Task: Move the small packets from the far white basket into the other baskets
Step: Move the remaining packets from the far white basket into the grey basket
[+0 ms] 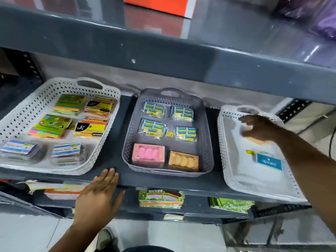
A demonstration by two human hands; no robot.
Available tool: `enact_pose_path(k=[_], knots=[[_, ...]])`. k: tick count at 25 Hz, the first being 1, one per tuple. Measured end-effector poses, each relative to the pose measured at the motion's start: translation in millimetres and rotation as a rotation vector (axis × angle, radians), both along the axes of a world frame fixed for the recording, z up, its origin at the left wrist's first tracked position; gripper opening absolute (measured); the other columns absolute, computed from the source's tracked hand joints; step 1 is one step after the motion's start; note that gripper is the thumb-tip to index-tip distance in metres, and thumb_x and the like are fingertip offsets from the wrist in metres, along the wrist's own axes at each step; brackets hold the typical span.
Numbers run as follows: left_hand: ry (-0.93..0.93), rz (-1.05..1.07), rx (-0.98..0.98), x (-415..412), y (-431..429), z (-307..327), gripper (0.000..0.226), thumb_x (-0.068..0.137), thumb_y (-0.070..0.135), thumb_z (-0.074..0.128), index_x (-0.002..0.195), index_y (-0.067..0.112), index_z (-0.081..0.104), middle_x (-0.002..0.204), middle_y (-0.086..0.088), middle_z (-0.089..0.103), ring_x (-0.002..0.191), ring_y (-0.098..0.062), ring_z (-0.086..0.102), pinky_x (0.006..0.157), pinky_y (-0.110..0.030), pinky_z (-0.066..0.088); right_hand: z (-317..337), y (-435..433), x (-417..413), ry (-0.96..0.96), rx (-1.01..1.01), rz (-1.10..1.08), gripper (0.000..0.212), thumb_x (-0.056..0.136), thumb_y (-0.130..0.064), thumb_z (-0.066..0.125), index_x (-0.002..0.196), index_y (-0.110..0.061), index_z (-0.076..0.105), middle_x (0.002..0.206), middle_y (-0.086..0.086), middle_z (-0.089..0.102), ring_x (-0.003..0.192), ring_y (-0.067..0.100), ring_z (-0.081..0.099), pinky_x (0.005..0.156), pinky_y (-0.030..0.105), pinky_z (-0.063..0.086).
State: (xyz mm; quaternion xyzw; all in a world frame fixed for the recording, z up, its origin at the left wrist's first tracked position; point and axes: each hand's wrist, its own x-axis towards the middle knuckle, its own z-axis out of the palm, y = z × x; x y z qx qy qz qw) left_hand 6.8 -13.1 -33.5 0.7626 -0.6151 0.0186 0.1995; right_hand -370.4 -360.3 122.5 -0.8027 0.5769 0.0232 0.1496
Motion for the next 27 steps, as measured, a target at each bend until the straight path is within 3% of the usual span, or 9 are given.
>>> enact_pose_path(k=[2, 4, 8, 12, 18, 21, 23, 25, 27], knots=[[-0.014, 0.013, 0.008, -1, 0, 0, 0.075, 0.093, 0.055, 0.021, 0.112, -0.002, 0.066, 0.123, -0.022, 0.062, 0.111, -0.037, 0.061, 0.091, -0.05, 0.049, -23, 10, -13, 0.178, 0.087, 0.052, 0.074, 0.069, -0.02, 0.081, 0.135, -0.016, 0.048, 0.137, 0.01, 0.054, 0.119, 0.026, 0.054, 0.098, 0.028, 0.038], [-0.026, 0.009, 0.022, -3, 0, 2, 0.076, 0.094, 0.055, 0.02, 0.111, -0.003, 0.066, 0.122, -0.023, 0.063, 0.11, -0.037, 0.061, 0.09, -0.049, 0.048, -32, 15, -24, 0.203, 0.092, 0.066, 0.077, 0.066, -0.022, 0.081, 0.135, -0.02, 0.048, 0.138, 0.009, 0.053, 0.121, 0.024, 0.052, 0.098, 0.028, 0.037], [-0.024, 0.018, 0.051, -4, 0, 3, 0.08, 0.092, 0.058, 0.019, 0.111, -0.003, 0.066, 0.123, -0.023, 0.062, 0.113, -0.037, 0.059, 0.092, -0.049, 0.047, -26, 18, -57, 0.251, 0.08, 0.128, 0.08, 0.059, -0.021, 0.087, 0.13, -0.013, 0.052, 0.124, 0.012, 0.06, 0.104, 0.019, 0.054, 0.085, 0.025, 0.038], [-0.017, 0.035, 0.071, -5, -1, 4, 0.082, 0.092, 0.059, 0.017, 0.112, -0.004, 0.066, 0.123, -0.023, 0.062, 0.114, -0.037, 0.059, 0.093, -0.049, 0.046, -32, 31, -88, 0.371, 0.158, 0.058, 0.096, 0.056, -0.019, 0.087, 0.139, -0.01, 0.039, 0.136, 0.016, 0.052, 0.117, 0.029, 0.054, 0.095, 0.031, 0.043], [0.008, 0.044, 0.122, -5, -1, 7, 0.084, 0.091, 0.061, 0.014, 0.113, -0.002, 0.066, 0.124, -0.021, 0.062, 0.115, -0.034, 0.058, 0.093, -0.047, 0.046, -46, 38, -97, 0.297, 0.068, 0.036, 0.089, 0.065, -0.022, 0.081, 0.141, -0.012, 0.037, 0.136, 0.016, 0.053, 0.118, 0.032, 0.054, 0.096, 0.036, 0.045], [0.015, 0.047, 0.128, -4, -1, 8, 0.077, 0.091, 0.058, 0.021, 0.112, -0.001, 0.066, 0.124, -0.02, 0.062, 0.115, -0.034, 0.059, 0.092, -0.047, 0.047, -43, 39, -97, 0.274, 0.049, 0.02, 0.09, 0.062, -0.023, 0.081, 0.141, -0.02, 0.039, 0.126, 0.017, 0.058, 0.108, 0.032, 0.057, 0.086, 0.036, 0.049], [0.019, 0.059, 0.121, -4, -1, 8, 0.067, 0.088, 0.052, 0.033, 0.112, -0.001, 0.066, 0.124, -0.02, 0.062, 0.115, -0.034, 0.059, 0.092, -0.047, 0.047, -35, 41, -93, 0.15, -0.004, -0.014, 0.083, 0.059, -0.021, 0.081, 0.135, -0.024, 0.046, 0.112, 0.014, 0.062, 0.097, 0.032, 0.061, 0.078, 0.034, 0.051], [0.025, 0.063, 0.113, -4, -1, 8, 0.066, 0.088, 0.052, 0.034, 0.111, -0.001, 0.067, 0.123, -0.02, 0.063, 0.114, -0.034, 0.059, 0.091, -0.047, 0.047, -26, 42, -82, -0.158, -0.074, -0.086, 0.068, 0.058, -0.009, 0.081, 0.119, -0.019, 0.053, 0.102, 0.008, 0.062, 0.092, 0.03, 0.062, 0.075, 0.03, 0.051], [0.035, 0.059, 0.107, -5, 0, 8, 0.074, 0.092, 0.056, 0.024, 0.11, -0.002, 0.067, 0.121, -0.021, 0.064, 0.112, -0.034, 0.06, 0.091, -0.047, 0.048, -15, 44, -63, -0.485, -0.147, -0.153, 0.053, 0.059, 0.003, 0.077, 0.101, -0.013, 0.05, 0.095, -0.001, 0.058, 0.085, 0.024, 0.059, 0.064, 0.015, 0.048]])
